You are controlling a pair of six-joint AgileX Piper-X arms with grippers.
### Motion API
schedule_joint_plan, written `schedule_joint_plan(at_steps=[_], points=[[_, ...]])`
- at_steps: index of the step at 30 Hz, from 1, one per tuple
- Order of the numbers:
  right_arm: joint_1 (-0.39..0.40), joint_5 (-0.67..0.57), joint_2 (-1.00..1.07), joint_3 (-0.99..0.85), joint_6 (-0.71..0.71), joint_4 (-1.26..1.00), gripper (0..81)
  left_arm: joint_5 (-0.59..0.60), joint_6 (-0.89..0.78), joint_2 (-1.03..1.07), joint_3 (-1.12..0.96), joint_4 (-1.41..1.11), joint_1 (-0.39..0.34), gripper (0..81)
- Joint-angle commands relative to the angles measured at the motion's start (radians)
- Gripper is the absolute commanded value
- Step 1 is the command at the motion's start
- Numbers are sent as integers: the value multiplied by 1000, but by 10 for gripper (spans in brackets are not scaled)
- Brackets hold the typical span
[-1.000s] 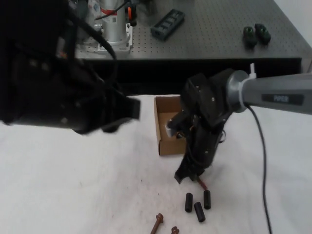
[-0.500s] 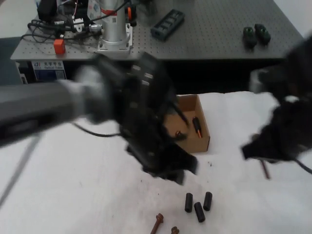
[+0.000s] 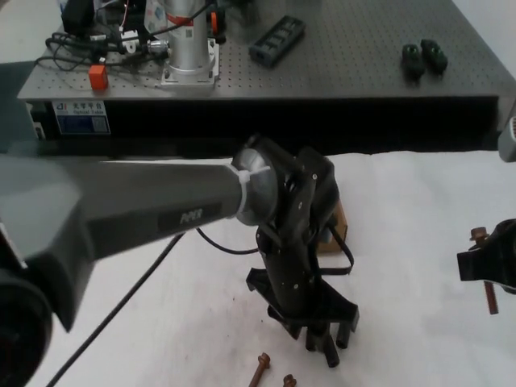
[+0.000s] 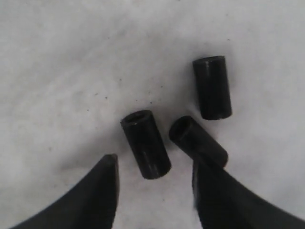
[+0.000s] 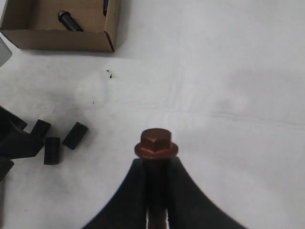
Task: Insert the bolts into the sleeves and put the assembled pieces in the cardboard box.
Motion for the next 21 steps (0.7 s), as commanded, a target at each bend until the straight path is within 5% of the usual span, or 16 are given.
schedule_joint_plan(at_steps=[1, 11, 15, 21], points=[[-6, -4, -6, -3, 0, -8, 24, -22, -6, 16, -16, -14, -4, 356], [-5, -4, -6, -3, 0, -6, 24, -21, -28, 59, -20, -30, -4, 245], [-5, -26, -6, -3, 0, -7, 24, -12, -12, 62, -24, -53, -4, 45], [-5, -242, -27, -3, 77, -105, 24, 2, -10, -47, -23, -44, -4, 7]])
